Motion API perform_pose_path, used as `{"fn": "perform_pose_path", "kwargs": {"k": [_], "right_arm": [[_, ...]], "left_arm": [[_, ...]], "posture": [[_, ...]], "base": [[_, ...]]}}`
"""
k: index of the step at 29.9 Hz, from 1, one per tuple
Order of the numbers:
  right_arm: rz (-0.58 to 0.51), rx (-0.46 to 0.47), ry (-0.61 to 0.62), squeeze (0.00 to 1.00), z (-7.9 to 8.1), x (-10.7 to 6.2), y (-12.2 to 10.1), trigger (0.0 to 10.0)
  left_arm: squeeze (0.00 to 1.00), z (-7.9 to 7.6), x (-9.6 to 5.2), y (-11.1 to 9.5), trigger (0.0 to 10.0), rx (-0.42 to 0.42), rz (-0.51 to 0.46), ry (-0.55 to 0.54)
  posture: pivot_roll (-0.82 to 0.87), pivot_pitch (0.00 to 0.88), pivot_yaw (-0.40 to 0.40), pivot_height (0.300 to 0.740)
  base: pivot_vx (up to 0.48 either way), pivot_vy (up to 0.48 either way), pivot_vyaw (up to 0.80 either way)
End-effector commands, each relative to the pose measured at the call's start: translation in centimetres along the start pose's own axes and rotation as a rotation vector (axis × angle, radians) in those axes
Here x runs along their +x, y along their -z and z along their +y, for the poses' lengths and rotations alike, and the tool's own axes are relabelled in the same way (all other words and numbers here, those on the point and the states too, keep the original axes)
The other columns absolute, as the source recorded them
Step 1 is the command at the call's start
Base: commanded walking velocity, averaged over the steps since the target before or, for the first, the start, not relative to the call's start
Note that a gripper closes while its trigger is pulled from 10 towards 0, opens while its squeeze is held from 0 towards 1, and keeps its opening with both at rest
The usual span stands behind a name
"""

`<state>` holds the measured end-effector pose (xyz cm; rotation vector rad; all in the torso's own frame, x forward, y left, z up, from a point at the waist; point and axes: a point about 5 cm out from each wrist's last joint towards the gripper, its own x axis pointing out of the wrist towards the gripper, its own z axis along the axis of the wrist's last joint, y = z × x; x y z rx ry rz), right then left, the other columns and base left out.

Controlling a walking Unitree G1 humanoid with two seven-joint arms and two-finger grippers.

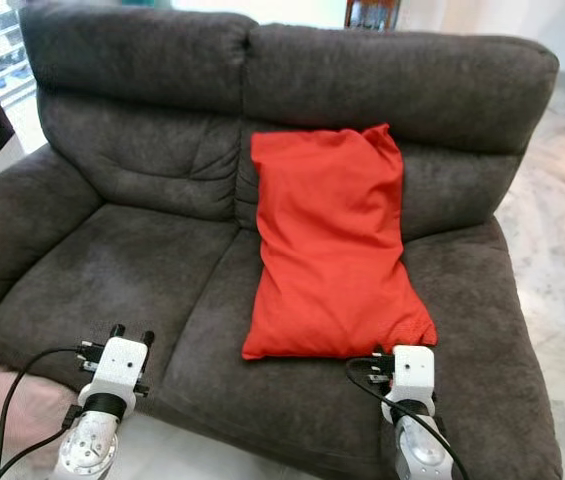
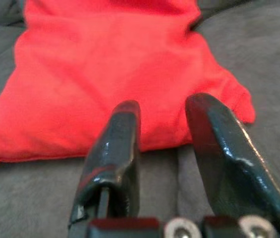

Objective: Move the pillow to the sofa from floor

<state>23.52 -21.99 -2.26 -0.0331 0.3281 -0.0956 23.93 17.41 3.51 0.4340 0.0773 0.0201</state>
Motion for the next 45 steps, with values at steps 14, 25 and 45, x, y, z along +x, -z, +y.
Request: {"fn": "perform_pose_path", "kwargs": {"k": [14, 25, 45], "right_arm": [[0.006, 0.014, -0.026, 0.0, 1.02, 0.29, -0.07, 10.0], [0.018, 0.013, -0.028, 0.0, 0.95, 0.25, 0.08, 10.0], [0.025, 0.017, -0.04, 0.0, 1.21, 0.32, 0.1, 10.0]], "left_arm": [[0.0, 0.38, -0.43, 0.61, 10.0, 0.011, 0.027, 0.001], [0.0, 0.35, -0.56, 0.73, 10.0, 0.005, 0.036, -0.003], [0.0, 0.35, -0.61, 0.76, 10.0, 0.002, 0.039, -0.011]], "posture": [[0.18, 0.065, -0.027, 0.74], [0.18, 0.076, -0.03, 0.74], [0.18, 0.081, -0.035, 0.74]], "base": [[0.0, 0.315, 0.0], [0.0, 0.316, 0.0], [0.0, 0.344, 0.0]]}}
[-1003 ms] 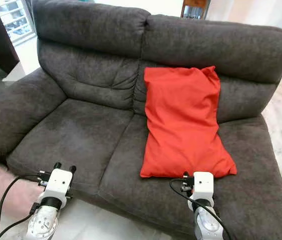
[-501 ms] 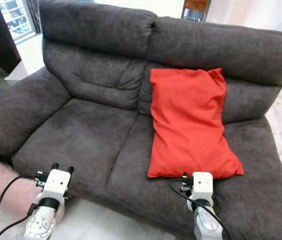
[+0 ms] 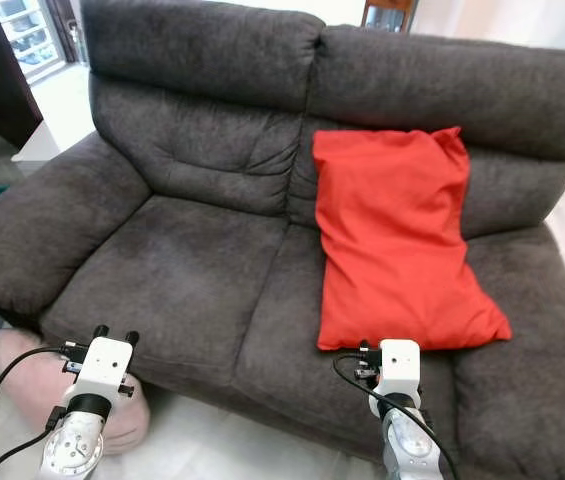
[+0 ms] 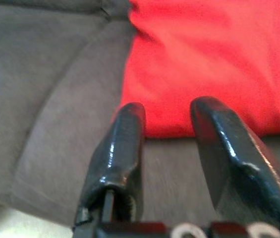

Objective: Move the pillow to the sofa from floor

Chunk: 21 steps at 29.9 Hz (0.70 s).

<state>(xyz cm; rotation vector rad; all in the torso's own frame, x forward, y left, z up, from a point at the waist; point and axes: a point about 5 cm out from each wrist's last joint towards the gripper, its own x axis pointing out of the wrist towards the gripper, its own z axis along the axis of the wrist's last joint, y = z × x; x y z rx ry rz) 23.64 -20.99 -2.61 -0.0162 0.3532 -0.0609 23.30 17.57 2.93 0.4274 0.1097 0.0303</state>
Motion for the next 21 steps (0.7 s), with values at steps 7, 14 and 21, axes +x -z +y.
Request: {"fn": "perform_pose_path", "kwargs": {"k": [7, 14, 21], "right_arm": [[0.008, 0.008, -0.007, 0.0, 0.26, 0.17, -0.06, 10.0], [0.025, 0.009, -0.004, 0.0, 0.08, 0.06, 0.21, 10.0], [0.046, 0.008, -0.002, 0.0, 0.1, 0.03, 0.46, 10.0]], "left_arm": [[0.0, 0.5, -0.05, 0.21, 10.0, 0.009, 0.007, -0.008], [0.0, 0.49, -0.04, 0.21, 10.0, 0.009, 0.008, -0.008], [0.0, 0.5, 0.01, 0.2, 10.0, 0.01, 0.008, -0.007]], "posture": [[0.18, 0.083, -0.034, 0.74], [0.18, 0.084, -0.034, 0.74], [0.19, 0.085, -0.034, 0.74]], "base": [[0.0, 0.352, 0.0], [0.0, 0.353, 0.0], [0.0, 0.354, 0.0]]}}
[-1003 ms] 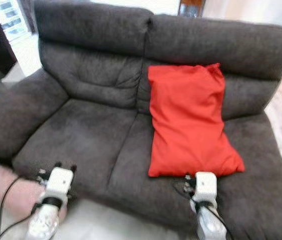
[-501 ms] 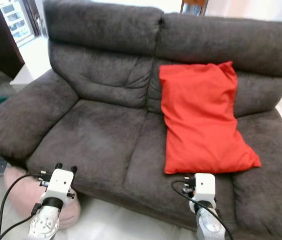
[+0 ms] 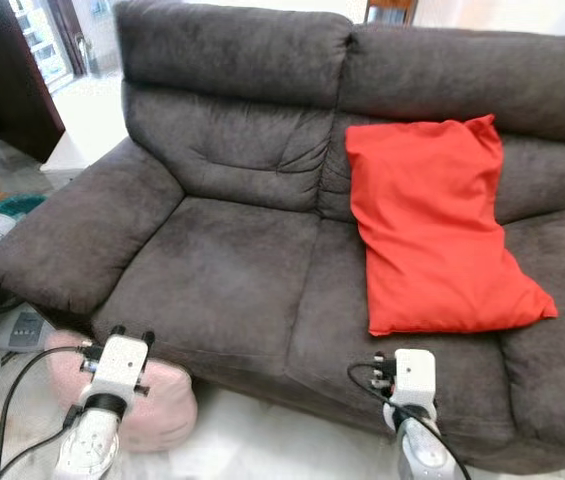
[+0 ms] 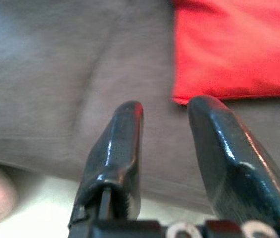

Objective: Move the pillow to the sofa from floor

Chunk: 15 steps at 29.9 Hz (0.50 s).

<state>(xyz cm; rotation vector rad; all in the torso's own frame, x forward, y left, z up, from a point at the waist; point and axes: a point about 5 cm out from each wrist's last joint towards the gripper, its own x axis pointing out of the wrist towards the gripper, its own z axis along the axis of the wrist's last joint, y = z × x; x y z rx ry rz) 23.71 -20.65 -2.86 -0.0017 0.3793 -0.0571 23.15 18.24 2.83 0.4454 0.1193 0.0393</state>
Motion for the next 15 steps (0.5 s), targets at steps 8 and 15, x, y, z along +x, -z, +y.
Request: {"fn": "perform_pose_path", "kwargs": {"k": [8, 15], "right_arm": [[0.268, -0.109, 0.111, 0.0, -2.0, -0.9, 2.8, 10.0], [0.483, -0.057, 0.255, 0.0, -3.8, -3.1, 5.8, 10.0]], "left_arm": [[0.0, -0.6, 1.1, 1.8, 10.0, -0.048, 0.116, 0.045], [0.0, 0.6, 1.0, 5.3, 10.0, -0.104, 0.307, 0.031]], "posture": [[0.18, 0.075, -0.028, 0.74], [0.17, 0.066, -0.022, 0.74]], "base": [[0.0, 0.352, 0.0], [0.0, 0.343, 0.0]]}}
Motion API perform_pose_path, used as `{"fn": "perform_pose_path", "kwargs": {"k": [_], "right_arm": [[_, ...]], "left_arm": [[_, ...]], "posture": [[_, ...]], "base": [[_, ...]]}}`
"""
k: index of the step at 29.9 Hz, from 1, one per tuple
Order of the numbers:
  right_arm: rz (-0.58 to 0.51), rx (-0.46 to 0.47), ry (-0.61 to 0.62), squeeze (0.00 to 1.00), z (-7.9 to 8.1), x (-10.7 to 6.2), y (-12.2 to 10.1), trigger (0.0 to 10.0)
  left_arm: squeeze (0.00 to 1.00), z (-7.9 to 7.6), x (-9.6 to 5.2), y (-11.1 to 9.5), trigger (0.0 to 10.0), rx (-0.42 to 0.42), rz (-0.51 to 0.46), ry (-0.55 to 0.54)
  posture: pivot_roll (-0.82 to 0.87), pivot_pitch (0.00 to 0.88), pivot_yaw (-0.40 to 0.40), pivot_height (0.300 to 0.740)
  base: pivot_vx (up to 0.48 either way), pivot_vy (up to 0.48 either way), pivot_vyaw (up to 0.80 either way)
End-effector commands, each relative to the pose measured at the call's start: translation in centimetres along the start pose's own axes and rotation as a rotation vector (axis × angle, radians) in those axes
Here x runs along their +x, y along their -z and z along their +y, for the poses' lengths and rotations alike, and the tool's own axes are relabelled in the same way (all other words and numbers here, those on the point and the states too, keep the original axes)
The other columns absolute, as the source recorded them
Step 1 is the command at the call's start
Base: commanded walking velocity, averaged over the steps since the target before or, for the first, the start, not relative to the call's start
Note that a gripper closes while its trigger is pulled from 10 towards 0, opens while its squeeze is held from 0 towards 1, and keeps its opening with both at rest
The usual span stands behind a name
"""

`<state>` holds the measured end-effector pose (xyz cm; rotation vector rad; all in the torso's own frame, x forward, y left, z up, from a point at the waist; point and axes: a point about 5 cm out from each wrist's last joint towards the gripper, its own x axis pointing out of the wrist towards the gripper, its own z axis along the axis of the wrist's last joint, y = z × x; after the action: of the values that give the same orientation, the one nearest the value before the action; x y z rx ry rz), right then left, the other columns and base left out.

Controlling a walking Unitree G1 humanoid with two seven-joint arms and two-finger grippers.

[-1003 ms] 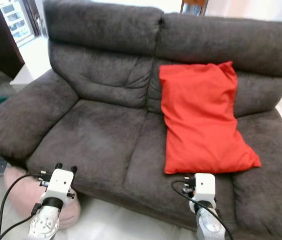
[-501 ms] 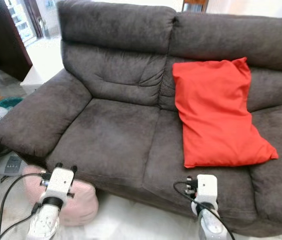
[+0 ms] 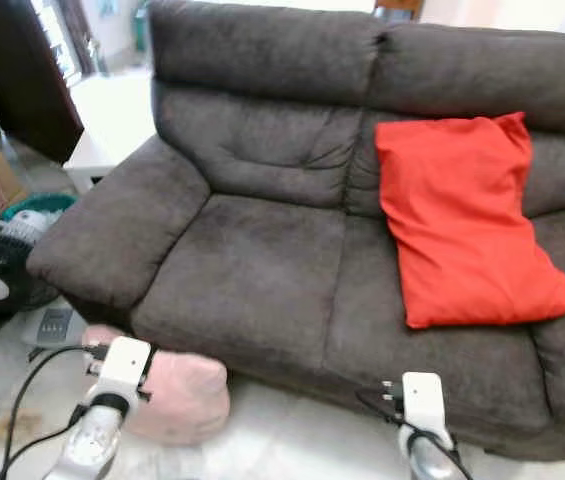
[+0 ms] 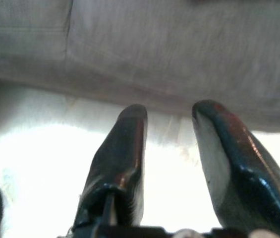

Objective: Move the pillow to the sofa from floor

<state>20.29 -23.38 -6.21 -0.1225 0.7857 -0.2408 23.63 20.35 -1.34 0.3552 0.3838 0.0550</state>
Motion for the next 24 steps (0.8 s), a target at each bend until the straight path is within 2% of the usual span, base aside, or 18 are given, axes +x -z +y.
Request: {"fn": "perform_pose_path", "kwargs": {"k": [1, 3, 4, 5, 7, 9, 10, 12, 18, 24], "right_arm": [[0.084, 0.038, 0.043, 0.0, -1.0, -0.4, 1.9, 10.0], [0.106, 0.026, 0.028, 0.0, -0.8, -0.6, 2.4, 10.0], [0.106, 0.026, 0.028, 0.0, -0.8, -0.6, 2.4, 10.0], [0.147, -0.002, 0.025, 0.0, -0.6, -0.8, 3.2, 10.0], [0.172, -0.007, 0.03, 0.0, -0.6, -0.9, 3.7, 10.0], [0.239, -0.015, 0.053, 0.0, -0.8, -1.5, 5.4, 10.0], [0.239, -0.015, 0.053, 0.0, -0.8, -1.5, 5.4, 10.0], [0.295, -0.019, 0.075, 0.0, -1.1, -2.3, 7.1, 10.0], [0.379, -0.033, 0.098, 0.0, -1.8, -3.5, 9.6, 10.0], [0.401, -0.016, 0.095, 0.0, -1.9, -3.9, 10.2, 10.0]], "left_arm": [[0.0, 0.6, 0.1, 0.7, 10.0, -0.027, 0.045, -0.015], [0.0, 1.0, 0.1, 1.9, 10.0, -0.078, 0.127, -0.013], [0.0, 1.0, 0.1, 1.9, 10.0, -0.078, 0.127, -0.013], [0.0, 1.4, -0.4, 3.5, 10.0, -0.086, 0.201, -0.009], [0.0, 1.7, -0.8, 4.5, 10.0, -0.069, 0.24, -0.007], [0.0, 1.7, -2.1, 6.6, 10.0, -0.037, 0.338, 0.021], [0.0, 1.7, -2.1, 6.6, 10.0, -0.037, 0.338, 0.021], [0.0, 1.8, -3.1, 8.2, 10.0, -0.031, 0.412, 0.028], [0.0, 1.5, -3.9, 9.3, 10.0, -0.035, 0.476, 0.054], [0.0, 1.4, -3.9, 9.5, 10.0, -0.048, 0.496, 0.052]], "posture": [[0.17, 0.066, -0.022, 0.74], [0.18, 0.064, -0.022, 0.74], [0.18, 0.064, -0.022, 0.74], [0.17, 0.061, -0.022, 0.74], [0.17, 0.061, -0.022, 0.74], [0.17, 0.059, -0.023, 0.74], [0.17, 0.059, -0.023, 0.74], [0.17, 0.059, -0.024, 0.74], [0.16, 0.057, -0.017, 0.74], [0.16, 0.062, -0.014, 0.74]], "base": [[0.0, 0.322, 0.0], [0.0, 0.319, 0.0], [0.0, 0.319, 0.0], [0.0, 0.319, 0.0], [0.0, 0.319, 0.0], [0.0, 0.322, 0.0], [0.0, 0.322, 0.0], [0.0, 0.332, 0.0], [0.0, 0.336, 0.0], [0.0, 0.353, 0.0]]}}
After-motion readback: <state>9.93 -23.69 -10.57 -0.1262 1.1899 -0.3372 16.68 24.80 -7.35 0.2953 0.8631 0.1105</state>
